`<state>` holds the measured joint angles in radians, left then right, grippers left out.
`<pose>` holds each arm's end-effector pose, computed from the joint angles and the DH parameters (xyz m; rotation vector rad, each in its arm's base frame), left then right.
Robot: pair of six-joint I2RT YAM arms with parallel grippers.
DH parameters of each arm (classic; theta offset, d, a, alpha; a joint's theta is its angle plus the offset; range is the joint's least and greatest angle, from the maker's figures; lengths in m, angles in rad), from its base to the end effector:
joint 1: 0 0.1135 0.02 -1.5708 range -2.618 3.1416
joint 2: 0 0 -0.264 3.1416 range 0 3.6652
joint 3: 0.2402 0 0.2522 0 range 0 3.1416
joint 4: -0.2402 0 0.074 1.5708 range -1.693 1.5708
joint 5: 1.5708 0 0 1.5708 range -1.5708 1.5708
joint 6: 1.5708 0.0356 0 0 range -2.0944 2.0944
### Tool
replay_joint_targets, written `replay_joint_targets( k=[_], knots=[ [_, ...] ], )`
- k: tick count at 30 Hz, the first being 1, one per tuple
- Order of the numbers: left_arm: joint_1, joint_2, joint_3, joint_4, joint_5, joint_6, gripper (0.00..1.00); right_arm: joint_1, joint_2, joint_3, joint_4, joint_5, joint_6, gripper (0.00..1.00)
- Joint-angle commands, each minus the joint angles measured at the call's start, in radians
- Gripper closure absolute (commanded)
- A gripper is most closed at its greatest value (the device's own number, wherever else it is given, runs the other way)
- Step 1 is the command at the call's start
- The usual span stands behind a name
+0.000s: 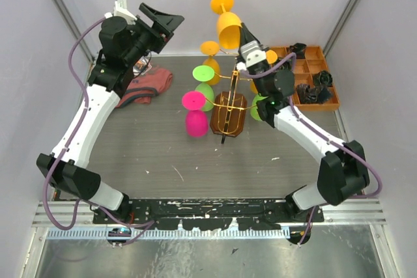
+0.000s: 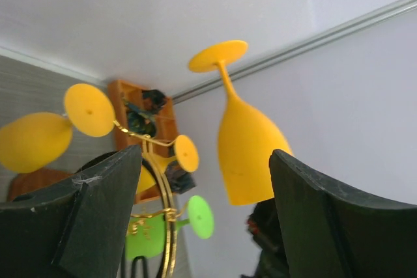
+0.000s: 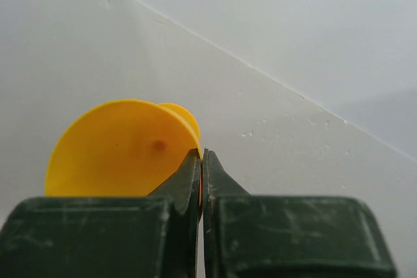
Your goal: Place the wine glass upside down on the wine glass rack
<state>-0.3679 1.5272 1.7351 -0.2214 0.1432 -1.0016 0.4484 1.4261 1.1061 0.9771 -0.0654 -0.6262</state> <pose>0.3201 -0.1288 0.4850 -0.4177 1.6620 -1.1616 0.2874 0.1408 0.4215 -0.5201 0.7542 -0.1353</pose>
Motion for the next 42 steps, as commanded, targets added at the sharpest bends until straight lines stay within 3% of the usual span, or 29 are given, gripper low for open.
replay_joint_targets(
  k=[1,5,10,20,42],
  knots=[
    [0.004,-0.039,-0.078,0.228,-0.032,-0.228,0.16,0.088,0.047,0.047,0.245,0.065,-0.139,0.99],
    [0.003,-0.025,-0.114,0.275,-0.041,-0.276,0.18,0.144,0.101,0.033,0.341,0.093,-0.216,0.99],
    [0.003,0.016,-0.127,0.315,-0.032,-0.312,0.20,0.182,0.112,0.012,0.341,0.081,-0.201,0.99],
    [0.003,0.116,-0.036,0.290,0.031,-0.271,0.42,0.227,0.126,0.009,0.311,0.047,-0.140,0.99],
    [-0.001,0.232,0.065,0.334,0.111,-0.322,0.57,0.230,0.165,0.027,0.306,0.014,-0.089,0.99]
  ],
)
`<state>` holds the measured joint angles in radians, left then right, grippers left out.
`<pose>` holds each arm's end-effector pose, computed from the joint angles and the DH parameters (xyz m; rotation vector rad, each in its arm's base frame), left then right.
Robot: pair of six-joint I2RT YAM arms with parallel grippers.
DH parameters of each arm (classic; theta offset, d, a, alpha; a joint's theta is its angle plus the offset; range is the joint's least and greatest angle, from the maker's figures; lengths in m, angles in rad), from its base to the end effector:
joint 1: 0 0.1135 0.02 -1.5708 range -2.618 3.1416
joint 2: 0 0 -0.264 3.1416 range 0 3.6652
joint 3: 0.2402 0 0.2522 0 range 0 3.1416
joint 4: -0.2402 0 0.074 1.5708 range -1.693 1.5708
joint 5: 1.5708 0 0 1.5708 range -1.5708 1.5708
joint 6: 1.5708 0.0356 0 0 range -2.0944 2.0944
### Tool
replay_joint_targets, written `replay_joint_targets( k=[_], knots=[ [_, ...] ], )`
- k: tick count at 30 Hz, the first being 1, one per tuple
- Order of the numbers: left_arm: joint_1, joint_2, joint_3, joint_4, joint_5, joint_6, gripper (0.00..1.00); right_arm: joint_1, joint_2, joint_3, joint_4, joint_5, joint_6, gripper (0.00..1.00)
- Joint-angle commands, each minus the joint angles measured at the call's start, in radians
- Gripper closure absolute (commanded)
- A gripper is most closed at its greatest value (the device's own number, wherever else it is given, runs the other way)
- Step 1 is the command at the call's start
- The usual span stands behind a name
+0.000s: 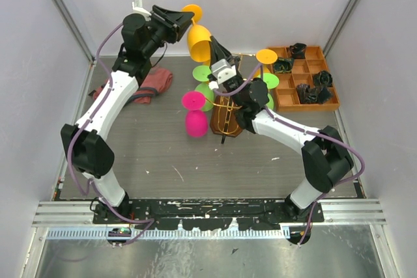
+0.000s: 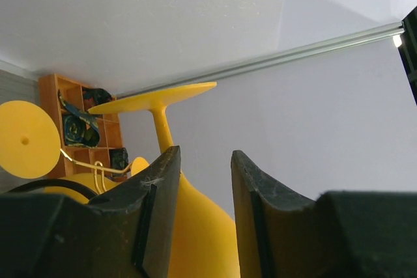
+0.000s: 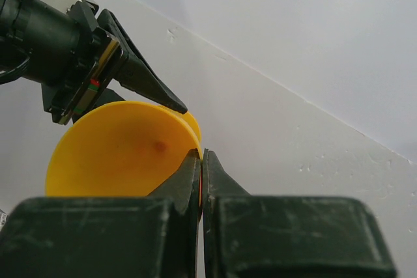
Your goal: Place the wine glass upside down on the wine glass rack
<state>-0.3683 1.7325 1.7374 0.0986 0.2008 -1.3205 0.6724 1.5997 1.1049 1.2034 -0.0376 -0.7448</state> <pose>0.3851 -0.1562 0.4465 -0.5938 1.5550 -1.4824 0.2768 0.2221 0.3852 -0.5878 0.6317 -0.0516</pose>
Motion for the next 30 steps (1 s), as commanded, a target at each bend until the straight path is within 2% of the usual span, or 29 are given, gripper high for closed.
replay_joint_targets(
  k=[1,10,17,20,30],
  knots=[
    [-0.003,0.029,0.069,0.007,0.055,0.000,0.57,0.006,-0.009,0.031,0.082,-0.013,0.030,0.99],
    [-0.007,0.020,0.091,-0.069,0.057,0.057,0.57,0.007,0.001,0.042,0.091,0.021,-0.022,0.99],
    [-0.006,-0.031,0.082,-0.161,-0.010,0.142,0.42,0.007,0.016,0.042,0.106,0.083,-0.125,0.99],
    [-0.007,-0.038,0.080,-0.172,-0.019,0.151,0.39,0.007,0.012,0.038,0.131,0.082,-0.095,0.99],
    [-0.007,-0.007,0.066,-0.109,0.009,0.092,0.40,0.008,-0.013,0.026,0.097,0.021,0.009,0.99]
  ],
)
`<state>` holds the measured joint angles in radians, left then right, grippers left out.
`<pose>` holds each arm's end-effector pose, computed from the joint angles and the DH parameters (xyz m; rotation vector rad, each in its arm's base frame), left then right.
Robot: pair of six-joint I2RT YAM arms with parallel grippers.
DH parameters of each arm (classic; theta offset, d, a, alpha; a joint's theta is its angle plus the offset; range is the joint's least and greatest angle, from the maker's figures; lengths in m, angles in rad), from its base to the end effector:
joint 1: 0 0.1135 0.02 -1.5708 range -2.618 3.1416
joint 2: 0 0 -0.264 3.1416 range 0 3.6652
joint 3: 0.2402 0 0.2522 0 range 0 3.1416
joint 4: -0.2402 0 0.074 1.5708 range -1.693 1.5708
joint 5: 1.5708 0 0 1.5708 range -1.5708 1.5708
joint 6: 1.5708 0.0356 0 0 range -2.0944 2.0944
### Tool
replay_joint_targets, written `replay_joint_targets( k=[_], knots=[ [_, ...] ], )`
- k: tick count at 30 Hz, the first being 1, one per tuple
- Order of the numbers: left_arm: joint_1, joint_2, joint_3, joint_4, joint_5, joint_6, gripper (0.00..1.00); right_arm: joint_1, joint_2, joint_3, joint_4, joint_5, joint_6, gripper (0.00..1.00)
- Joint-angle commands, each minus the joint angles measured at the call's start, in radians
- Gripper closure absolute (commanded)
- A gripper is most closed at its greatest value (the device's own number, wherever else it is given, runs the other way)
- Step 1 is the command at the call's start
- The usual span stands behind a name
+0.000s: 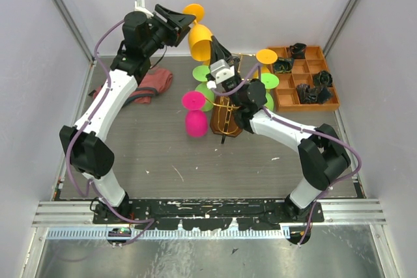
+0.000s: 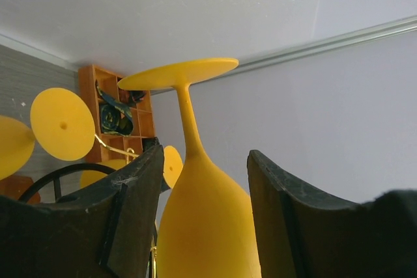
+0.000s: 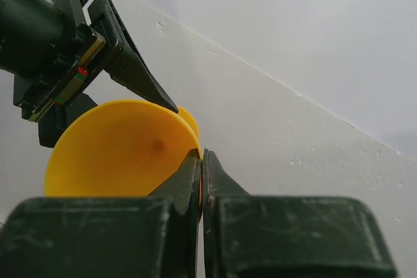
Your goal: Place the wine glass upside down on the wine glass rack
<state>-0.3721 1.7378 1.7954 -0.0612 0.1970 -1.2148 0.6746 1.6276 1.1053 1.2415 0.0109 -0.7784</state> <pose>0.3830 -0.1570 0.4474 -0.5580 1.6660 -1.3630 0.2811 0.2243 0.3791 -0.5583 0.6437 -0.1021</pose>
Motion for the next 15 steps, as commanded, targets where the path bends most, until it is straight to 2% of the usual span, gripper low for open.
replay_joint_targets(
  k=[1,11,15],
  knots=[
    [-0.002,-0.013,0.008,0.053,0.010,-0.013,0.39,0.005,-0.041,0.023,0.057,-0.030,0.049,0.99],
    [-0.002,-0.008,-0.007,0.071,0.014,-0.034,0.42,0.007,-0.049,0.027,0.060,-0.063,0.115,0.99],
    [-0.003,-0.003,-0.008,0.083,0.025,-0.044,0.50,0.007,-0.044,0.031,0.059,-0.049,0.105,0.99]
  ],
)
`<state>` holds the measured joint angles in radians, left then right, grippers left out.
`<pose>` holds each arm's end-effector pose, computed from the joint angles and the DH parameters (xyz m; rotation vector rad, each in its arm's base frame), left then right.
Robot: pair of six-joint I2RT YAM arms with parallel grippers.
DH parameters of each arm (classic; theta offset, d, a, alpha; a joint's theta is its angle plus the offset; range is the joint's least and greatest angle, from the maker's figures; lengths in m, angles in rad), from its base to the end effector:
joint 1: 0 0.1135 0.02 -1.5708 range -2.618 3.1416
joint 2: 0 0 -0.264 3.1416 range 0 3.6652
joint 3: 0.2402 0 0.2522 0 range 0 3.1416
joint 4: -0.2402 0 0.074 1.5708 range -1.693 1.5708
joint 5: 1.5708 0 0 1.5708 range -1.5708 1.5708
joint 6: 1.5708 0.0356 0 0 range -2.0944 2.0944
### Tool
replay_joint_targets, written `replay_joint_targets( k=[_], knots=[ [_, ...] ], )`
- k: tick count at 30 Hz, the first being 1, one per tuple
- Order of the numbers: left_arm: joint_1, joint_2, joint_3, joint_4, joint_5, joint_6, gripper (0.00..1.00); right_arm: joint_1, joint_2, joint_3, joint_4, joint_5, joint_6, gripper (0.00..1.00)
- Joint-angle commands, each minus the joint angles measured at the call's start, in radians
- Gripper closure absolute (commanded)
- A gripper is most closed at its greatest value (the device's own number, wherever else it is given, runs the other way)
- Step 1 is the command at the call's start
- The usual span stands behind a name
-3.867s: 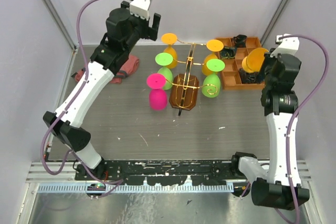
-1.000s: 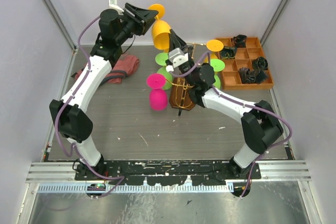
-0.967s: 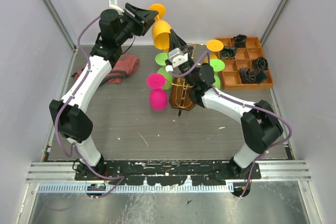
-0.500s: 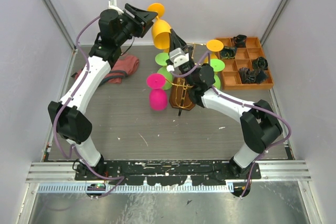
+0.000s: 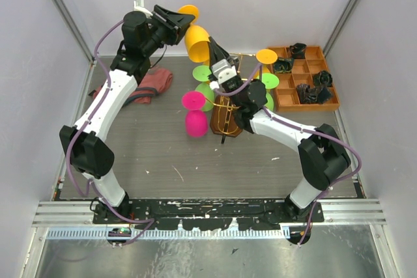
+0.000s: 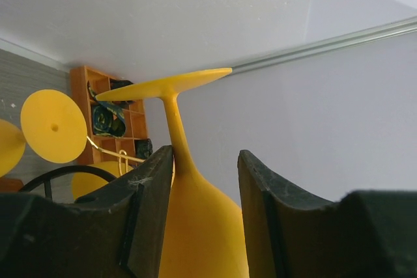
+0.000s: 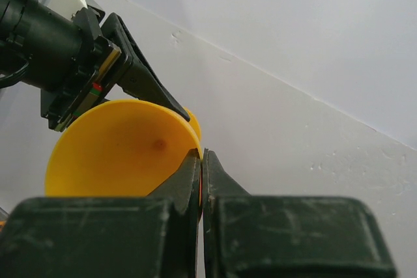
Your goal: Place the wine glass upside down on the wine glass rack
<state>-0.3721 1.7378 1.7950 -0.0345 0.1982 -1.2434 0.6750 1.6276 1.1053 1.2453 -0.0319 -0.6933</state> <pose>0.3830 -0.1570 0.4502 -0.5693 1.6391 -1.3949 0.2799 0.2255 0.3794 -0.5590 0.6380 -0.0037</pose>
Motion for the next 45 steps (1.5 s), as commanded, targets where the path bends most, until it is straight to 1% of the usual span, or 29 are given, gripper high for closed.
replay_joint_targets(
  k=[1,4,7,11,15,16,18,20,30,33,35,38,41,43,45],
  knots=[
    [-0.002,-0.003,-0.007,0.059,0.028,-0.017,0.52,0.007,-0.041,0.035,0.055,0.000,0.012,0.99],
    [-0.002,0.000,-0.001,0.064,0.039,-0.019,0.62,0.007,-0.029,0.048,0.052,0.013,-0.002,0.99],
    [-0.002,0.004,0.004,0.073,0.051,-0.019,0.68,0.007,-0.017,0.061,0.053,0.009,-0.006,0.99],
    [-0.002,0.010,0.006,0.088,0.064,-0.026,0.73,0.006,-0.014,0.063,0.065,-0.019,0.015,1.00],
    [-0.001,0.005,0.001,0.110,0.064,-0.030,0.76,0.007,-0.023,0.044,0.063,-0.008,0.023,0.99],
    [-0.001,0.004,0.000,0.117,0.064,-0.030,0.76,0.007,-0.026,0.038,0.062,-0.001,0.022,0.97],
    [0.009,-0.001,-0.001,0.132,0.061,-0.033,0.76,0.007,-0.037,0.028,0.053,0.008,0.017,0.88],
    [0.016,-0.005,0.004,0.143,0.058,-0.029,0.76,0.007,-0.049,0.022,0.030,0.014,0.009,0.83],
    [0.063,-0.016,0.076,0.136,0.053,0.025,0.77,0.007,-0.099,-0.023,-0.059,0.063,-0.006,0.63],
    [0.086,-0.026,0.106,0.109,0.055,0.081,0.76,0.006,-0.116,-0.025,-0.108,0.108,-0.018,0.55],
    [0.100,-0.036,0.135,0.076,0.055,0.147,0.77,0.006,-0.128,-0.009,-0.164,0.171,-0.017,0.50],
    [0.111,-0.054,0.186,0.013,0.053,0.279,0.77,0.004,-0.130,0.052,-0.291,0.288,0.002,0.45],
    [0.109,-0.075,0.219,-0.044,0.051,0.427,0.77,-0.010,-0.117,0.113,-0.388,0.354,0.005,0.40],
    [0.108,-0.101,0.210,-0.064,0.064,0.526,0.77,-0.036,-0.114,0.139,-0.418,0.377,0.051,0.35],
    [0.107,-0.132,0.183,-0.093,0.075,0.618,0.77,-0.086,-0.117,0.182,-0.501,0.373,0.147,0.34]
  ],
)
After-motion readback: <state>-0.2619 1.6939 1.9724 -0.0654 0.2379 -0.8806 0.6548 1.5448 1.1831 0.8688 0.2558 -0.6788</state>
